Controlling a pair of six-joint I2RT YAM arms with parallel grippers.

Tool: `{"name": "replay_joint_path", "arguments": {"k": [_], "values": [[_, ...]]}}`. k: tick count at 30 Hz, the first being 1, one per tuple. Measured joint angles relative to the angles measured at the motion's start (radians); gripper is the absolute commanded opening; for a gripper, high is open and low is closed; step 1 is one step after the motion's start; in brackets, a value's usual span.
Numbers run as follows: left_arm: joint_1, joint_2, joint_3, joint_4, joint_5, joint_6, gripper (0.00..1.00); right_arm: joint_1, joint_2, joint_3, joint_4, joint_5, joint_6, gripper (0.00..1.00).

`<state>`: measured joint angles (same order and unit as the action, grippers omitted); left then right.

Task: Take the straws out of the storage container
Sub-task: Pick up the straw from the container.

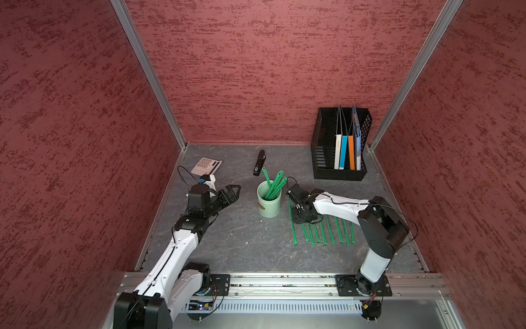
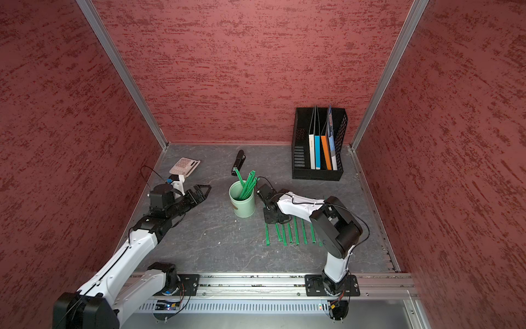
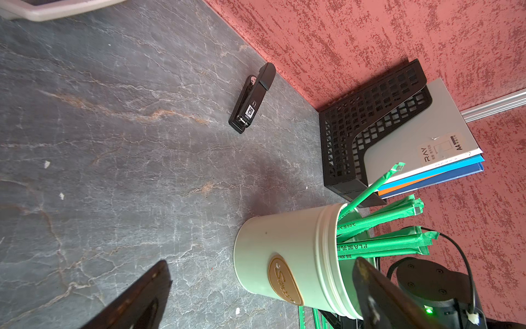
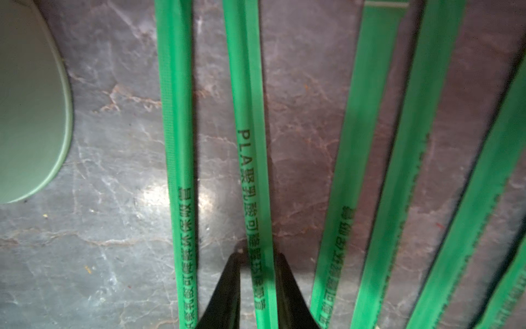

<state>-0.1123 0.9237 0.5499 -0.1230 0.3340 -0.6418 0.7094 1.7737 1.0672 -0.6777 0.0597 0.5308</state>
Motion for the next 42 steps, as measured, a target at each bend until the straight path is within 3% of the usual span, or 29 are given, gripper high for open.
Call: {"name": "replay_joint_path", "arguments": {"k": [20, 23, 30, 35, 42], "values": [[0.000, -0.002, 0.000, 0.000, 0.000, 0.000, 1.00, 0.003, -0.079, -0.095, 0.009, -0.056, 0.150, 0.11], [0.000, -0.002, 0.000, 0.000, 0.000, 0.000, 1.00, 0.004, -0.082, -0.098, 0.008, -0.058, 0.155, 0.13], [0.000, -0.002, 0.000, 0.000, 0.000, 0.000, 1.00, 0.023, -0.100, -0.098, -0.029, -0.057, 0.161, 0.31], [0.000, 0.000, 0.000, 0.004, 0.000, -0.001, 1.00, 0.037, -0.227, -0.056, -0.125, -0.028, 0.144, 0.34], [0.000, 0.019, 0.000, 0.028, 0.001, -0.014, 1.00, 0.040, -0.469, 0.154, -0.149, 0.015, 0.058, 0.35]]}}
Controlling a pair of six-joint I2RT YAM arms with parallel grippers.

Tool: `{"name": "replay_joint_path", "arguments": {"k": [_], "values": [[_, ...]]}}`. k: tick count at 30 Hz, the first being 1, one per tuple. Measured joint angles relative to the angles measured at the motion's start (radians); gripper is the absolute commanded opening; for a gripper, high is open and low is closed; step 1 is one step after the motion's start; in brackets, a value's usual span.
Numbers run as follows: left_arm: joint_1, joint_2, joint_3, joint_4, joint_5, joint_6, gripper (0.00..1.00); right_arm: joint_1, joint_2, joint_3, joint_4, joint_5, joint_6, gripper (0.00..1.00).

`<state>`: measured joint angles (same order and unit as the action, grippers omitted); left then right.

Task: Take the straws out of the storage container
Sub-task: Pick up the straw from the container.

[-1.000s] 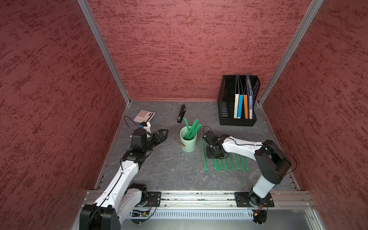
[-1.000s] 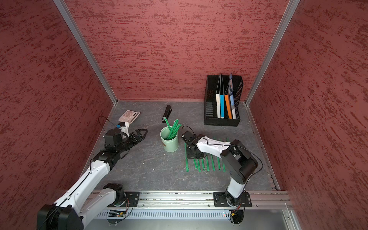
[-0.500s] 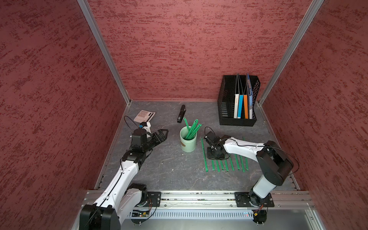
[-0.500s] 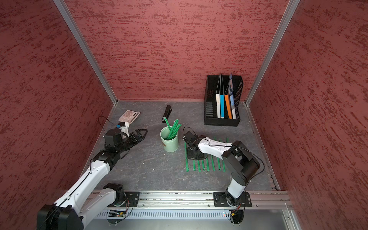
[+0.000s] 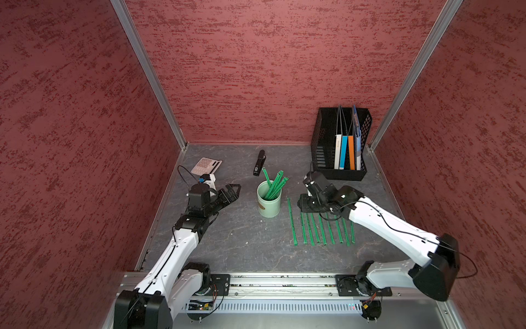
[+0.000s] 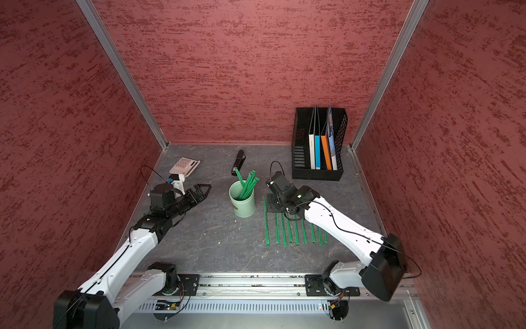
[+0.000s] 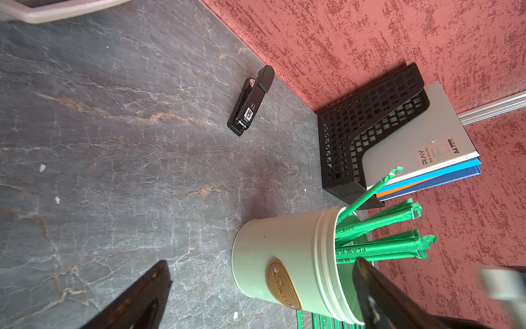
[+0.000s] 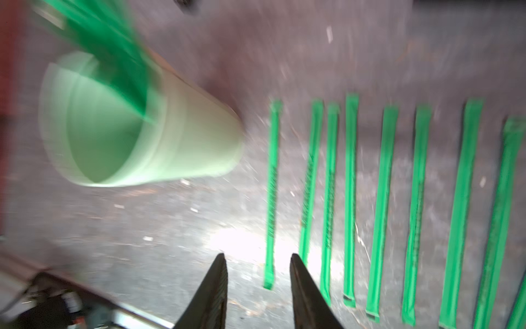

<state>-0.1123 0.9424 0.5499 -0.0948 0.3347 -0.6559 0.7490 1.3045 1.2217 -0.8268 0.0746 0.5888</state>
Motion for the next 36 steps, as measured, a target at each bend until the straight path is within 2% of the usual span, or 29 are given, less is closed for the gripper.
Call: {"name": "replay_joint_path", "arguments": {"k": [3, 13, 18, 36], "values": [[0.000, 0.008, 0.000, 0.008, 0.000, -0.003, 1.00, 0.000, 0.017, 0.097, 0.003, 0.002, -0.040, 0.35], [0.000, 0.008, 0.000, 0.029, 0.001, -0.003, 1.00, 0.032, 0.341, 0.396, 0.005, -0.027, -0.169, 0.37], [0.000, 0.008, 0.000, 0.029, 0.001, -0.003, 1.00, 0.053, 0.439, 0.514, -0.004, -0.034, -0.231, 0.37], [0.001, 0.007, 0.000, 0.032, 0.004, -0.002, 1.00, 0.060, 0.683, 0.669, -0.024, -0.011, -0.322, 0.39]]}}
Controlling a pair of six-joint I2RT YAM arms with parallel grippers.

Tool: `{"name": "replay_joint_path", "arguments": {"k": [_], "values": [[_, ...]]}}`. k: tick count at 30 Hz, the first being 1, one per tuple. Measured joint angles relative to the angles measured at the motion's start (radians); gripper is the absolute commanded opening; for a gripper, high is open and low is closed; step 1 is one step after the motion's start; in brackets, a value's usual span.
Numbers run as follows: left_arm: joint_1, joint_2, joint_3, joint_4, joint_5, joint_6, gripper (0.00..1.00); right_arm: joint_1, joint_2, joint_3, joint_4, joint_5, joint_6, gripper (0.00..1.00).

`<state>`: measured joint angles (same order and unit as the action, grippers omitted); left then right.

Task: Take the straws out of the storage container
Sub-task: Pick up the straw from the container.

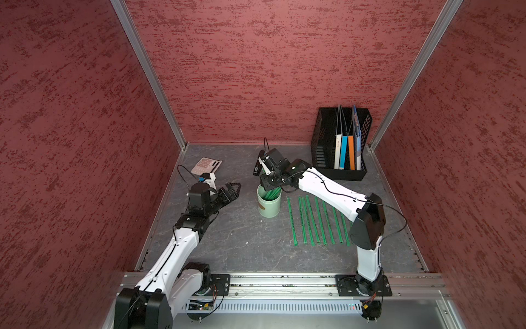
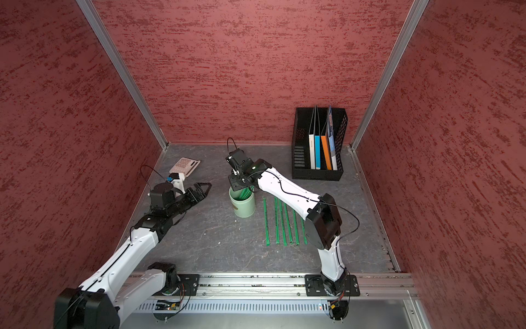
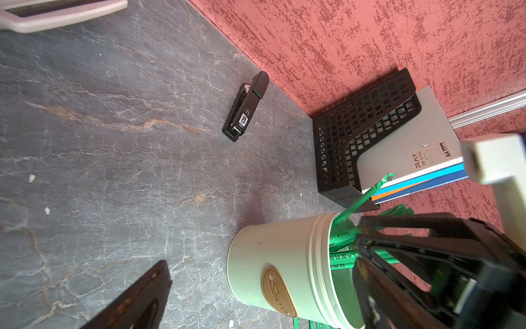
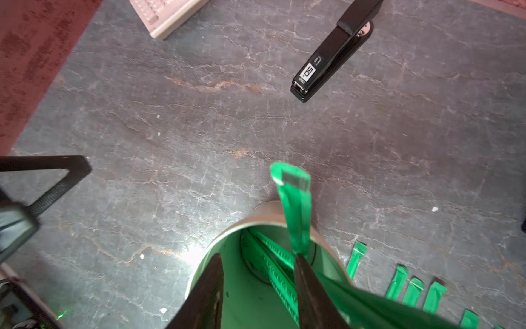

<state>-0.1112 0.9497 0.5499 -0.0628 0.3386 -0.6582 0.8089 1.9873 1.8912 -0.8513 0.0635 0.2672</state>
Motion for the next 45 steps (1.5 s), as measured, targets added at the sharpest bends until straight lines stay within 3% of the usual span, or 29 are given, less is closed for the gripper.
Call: {"name": "replay_joint_path", "arguments": {"k": [18, 29, 45], "values": [[0.011, 0.000, -0.001, -0.007, 0.000, 0.001, 1.00, 0.000, 0.070, 0.111, -0.054, 0.090, -0.021, 0.38], [0.017, 0.000, -0.013, -0.007, 0.000, 0.001, 1.00, 0.000, 0.087, 0.113, -0.066, 0.079, -0.021, 0.15], [0.021, 0.000, -0.013, -0.005, 0.001, 0.000, 1.00, 0.000, 0.029, 0.101, -0.027, 0.059, -0.022, 0.07]]}}
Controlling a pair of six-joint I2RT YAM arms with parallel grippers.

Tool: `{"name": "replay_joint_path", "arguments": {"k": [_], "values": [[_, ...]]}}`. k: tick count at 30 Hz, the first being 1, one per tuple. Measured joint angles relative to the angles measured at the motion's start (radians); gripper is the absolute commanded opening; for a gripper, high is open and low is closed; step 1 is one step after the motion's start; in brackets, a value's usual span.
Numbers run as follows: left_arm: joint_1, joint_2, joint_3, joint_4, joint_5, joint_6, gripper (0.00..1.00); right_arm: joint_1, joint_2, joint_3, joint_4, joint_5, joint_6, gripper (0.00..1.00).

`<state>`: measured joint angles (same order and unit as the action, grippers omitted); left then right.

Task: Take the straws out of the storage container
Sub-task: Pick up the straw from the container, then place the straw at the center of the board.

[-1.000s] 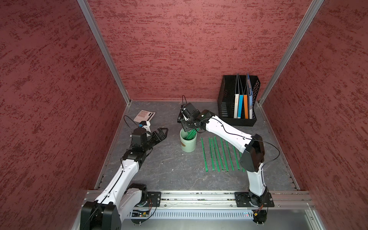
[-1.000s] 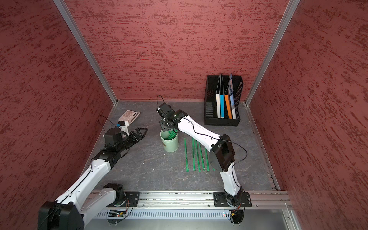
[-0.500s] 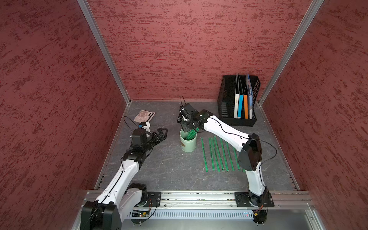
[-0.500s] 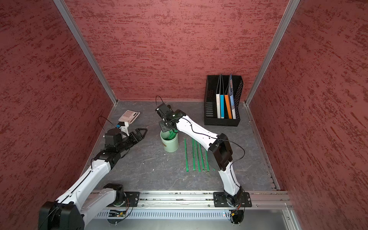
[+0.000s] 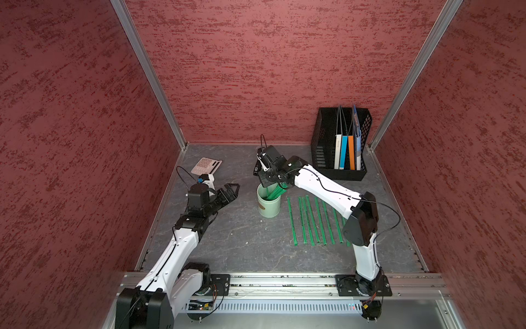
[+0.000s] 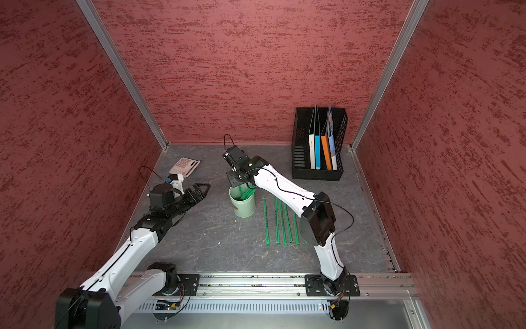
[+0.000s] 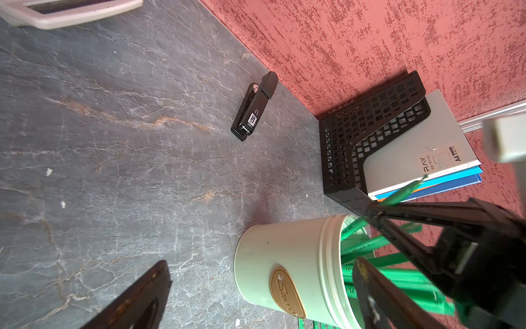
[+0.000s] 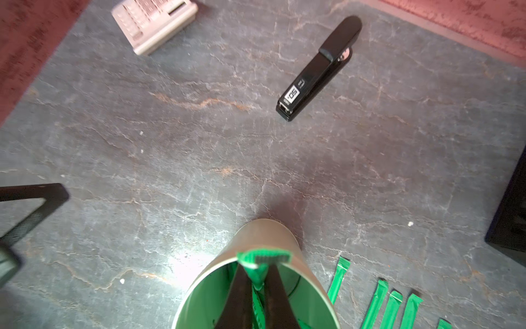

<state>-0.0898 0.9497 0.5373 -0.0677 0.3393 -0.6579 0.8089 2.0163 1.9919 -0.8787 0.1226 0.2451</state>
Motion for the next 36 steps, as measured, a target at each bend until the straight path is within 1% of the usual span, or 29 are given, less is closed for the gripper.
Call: {"name": "replay_joint_path", "arguments": {"k": [6, 11, 15, 20, 25, 31, 34, 36], "values": [[0.000, 0.004, 0.001, 0.002, 0.003, 0.000, 1.00, 0.000, -0.111, -0.009, 0.016, -0.005, -0.005, 0.07], [0.001, 0.053, 0.021, 0.011, 0.009, -0.005, 1.00, 0.000, -0.240, -0.013, 0.043, 0.006, -0.023, 0.07], [0.001, 0.102, 0.051, 0.029, 0.021, -0.012, 1.00, 0.000, -0.354, -0.023, 0.070, 0.042, -0.045, 0.08], [0.001, 0.174, 0.103, 0.063, 0.032, -0.021, 1.00, 0.000, -0.457, -0.016, 0.073, 0.098, -0.072, 0.08], [0.001, 0.253, 0.154, 0.099, 0.056, -0.027, 1.00, 0.000, -0.492, 0.031, -0.014, 0.195, -0.089, 0.08], [0.001, 0.323, 0.175, 0.144, 0.082, -0.040, 1.00, -0.007, -0.533, 0.028, -0.211, 0.338, -0.076, 0.08], [0.001, 0.343, 0.175, 0.158, 0.091, -0.046, 1.00, -0.049, -0.565, -0.028, -0.283, 0.375, -0.051, 0.08], [0.001, 0.354, 0.175, 0.166, 0.097, -0.048, 1.00, -0.119, -0.598, -0.110, -0.315, 0.373, -0.028, 0.08]]}}
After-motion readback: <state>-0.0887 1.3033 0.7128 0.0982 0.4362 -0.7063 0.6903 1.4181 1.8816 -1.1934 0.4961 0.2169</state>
